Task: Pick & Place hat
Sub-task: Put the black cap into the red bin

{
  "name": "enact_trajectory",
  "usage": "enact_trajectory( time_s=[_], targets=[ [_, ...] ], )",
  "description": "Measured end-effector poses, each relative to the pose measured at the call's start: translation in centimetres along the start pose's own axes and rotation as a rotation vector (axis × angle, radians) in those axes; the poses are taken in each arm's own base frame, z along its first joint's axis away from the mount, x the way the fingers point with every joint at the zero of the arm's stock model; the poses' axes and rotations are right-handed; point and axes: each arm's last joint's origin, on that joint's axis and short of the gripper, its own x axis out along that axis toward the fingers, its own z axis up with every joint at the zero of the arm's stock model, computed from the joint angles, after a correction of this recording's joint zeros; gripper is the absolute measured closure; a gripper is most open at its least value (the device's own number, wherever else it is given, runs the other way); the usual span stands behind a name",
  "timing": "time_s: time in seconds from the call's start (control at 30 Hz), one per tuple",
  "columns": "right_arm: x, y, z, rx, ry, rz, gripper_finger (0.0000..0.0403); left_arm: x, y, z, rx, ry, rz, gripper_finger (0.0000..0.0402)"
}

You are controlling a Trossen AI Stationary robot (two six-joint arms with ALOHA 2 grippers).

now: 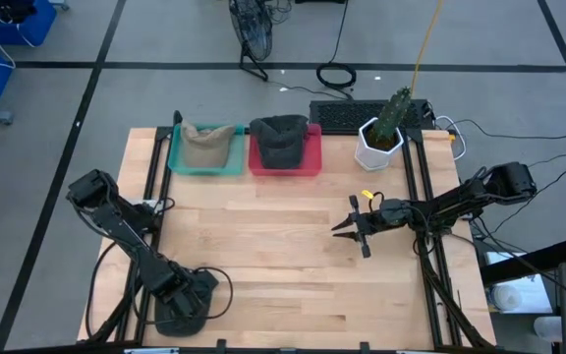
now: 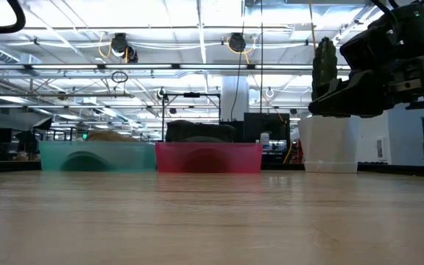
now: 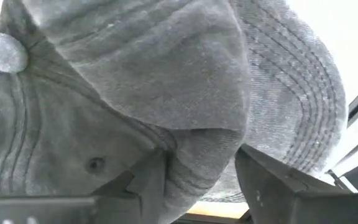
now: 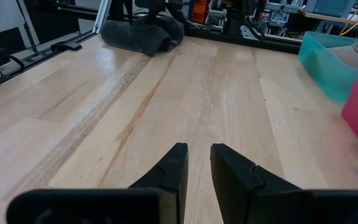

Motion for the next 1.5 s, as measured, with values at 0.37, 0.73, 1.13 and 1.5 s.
enact_trajectory(
  time_s=[0.37, 0.73, 1.13, 1.5],
  targets=[
    [0.0, 0.0, 0.0, 0.0, 0.0, 0.0, 0.0344, -0.6, 0.4, 1.4, 0.029, 0.044, -0.036, 0.0388],
    [0.0, 0.0, 0.1, -0.001, -0.012, -0.002, 0.0344, -4.4, 1.6, 5.9, 0.076, -0.035, -0.05, 0.0392],
    [0.0, 0.0, 0.3, -0.002, -0.03, -0.004, 0.0344, -15.0, 7.1, 13.7, 0.172, -0.411, 0.212, 0.0386],
    [0.0, 0.0, 0.2, -0.002, -0.015, -0.003, 0.0344, -23.5, 16.3, 19.1, 0.146, -0.73, 0.365, 0.0386]
  ],
)
